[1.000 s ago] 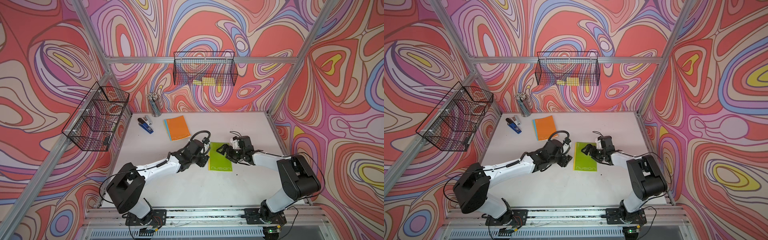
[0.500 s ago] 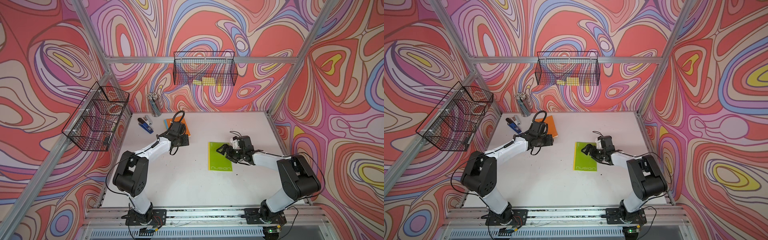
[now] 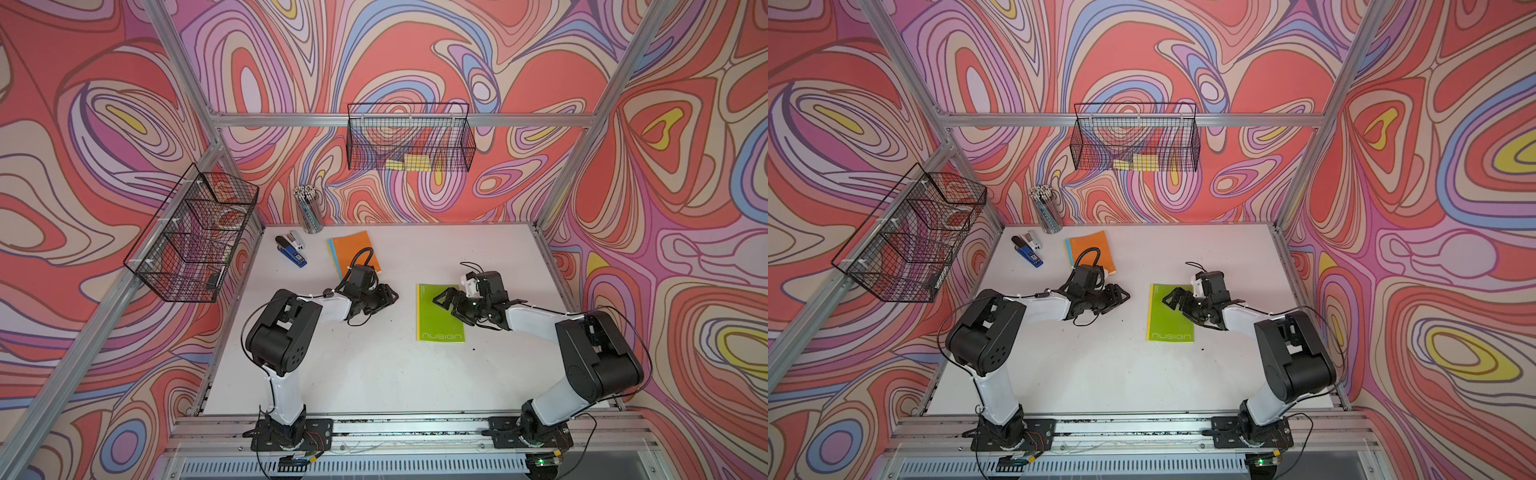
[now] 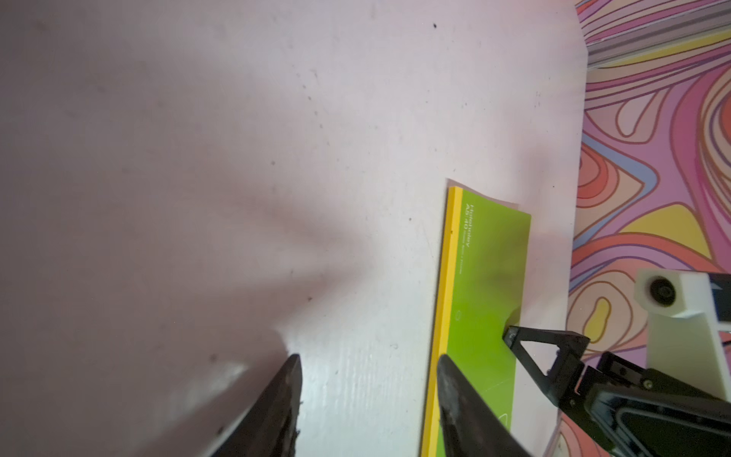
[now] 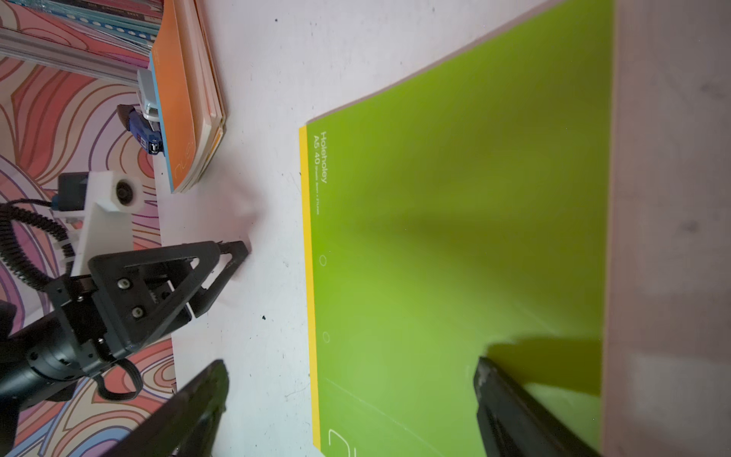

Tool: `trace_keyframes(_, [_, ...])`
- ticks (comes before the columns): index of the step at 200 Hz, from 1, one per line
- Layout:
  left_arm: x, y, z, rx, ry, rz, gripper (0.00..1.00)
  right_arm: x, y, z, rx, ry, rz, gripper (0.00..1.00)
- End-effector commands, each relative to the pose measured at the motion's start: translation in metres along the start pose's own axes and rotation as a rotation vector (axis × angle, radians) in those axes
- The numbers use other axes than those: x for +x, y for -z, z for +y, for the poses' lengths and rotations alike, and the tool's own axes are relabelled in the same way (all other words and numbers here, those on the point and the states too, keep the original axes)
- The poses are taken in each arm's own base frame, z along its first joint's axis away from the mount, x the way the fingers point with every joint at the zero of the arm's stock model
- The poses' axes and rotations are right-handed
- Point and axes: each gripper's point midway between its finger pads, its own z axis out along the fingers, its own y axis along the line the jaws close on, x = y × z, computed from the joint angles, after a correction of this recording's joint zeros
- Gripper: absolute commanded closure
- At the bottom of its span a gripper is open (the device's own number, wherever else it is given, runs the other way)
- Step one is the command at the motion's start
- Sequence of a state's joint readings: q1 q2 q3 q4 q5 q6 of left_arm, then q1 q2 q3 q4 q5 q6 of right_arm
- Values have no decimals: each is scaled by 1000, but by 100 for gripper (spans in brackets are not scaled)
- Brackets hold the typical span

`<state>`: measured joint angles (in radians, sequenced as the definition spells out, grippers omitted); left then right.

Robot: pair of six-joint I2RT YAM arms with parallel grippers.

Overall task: Close the notebook
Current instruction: Pick up the notebook from the center of the board.

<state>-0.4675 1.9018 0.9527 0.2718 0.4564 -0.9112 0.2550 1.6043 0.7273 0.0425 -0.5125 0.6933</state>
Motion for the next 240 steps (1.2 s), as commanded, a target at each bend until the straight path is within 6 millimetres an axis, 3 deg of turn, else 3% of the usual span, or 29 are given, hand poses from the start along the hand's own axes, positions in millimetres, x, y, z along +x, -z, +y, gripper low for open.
trace_keyframes(1, [8, -14, -22, 114, 77, 37, 49, 0, 0, 3, -17, 14, -12, 2])
trace_keyframes(23, [20, -24, -24, 93, 99, 95, 50, 2, -1, 1, -19, 14, -11, 2])
trace_keyframes(51, [31, -31, -27, 84, 113, 158, 51, 9, -6, -17, 44, 10, 5, 2])
trace_keyframes(114, [46, -31, -35, 95, 92, 231, 50, 17, -2, -43, 171, 29, 27, 1])
trace_keyframes(152, [57, -38, -34, 80, 117, 273, 49, 28, -11, -59, 196, -12, 51, 2])
trace_keyframes(200, [66, -50, -19, 20, 166, 292, 48, 39, -22, -63, 144, -75, 69, 2])
trace_keyframes(213, [67, -56, -17, 52, 190, 277, 48, 41, -23, -64, 142, -81, 75, 2])
trace_keyframes(240, [60, -60, -33, 211, 168, 198, 51, 45, -25, -68, 144, -90, 82, 2])
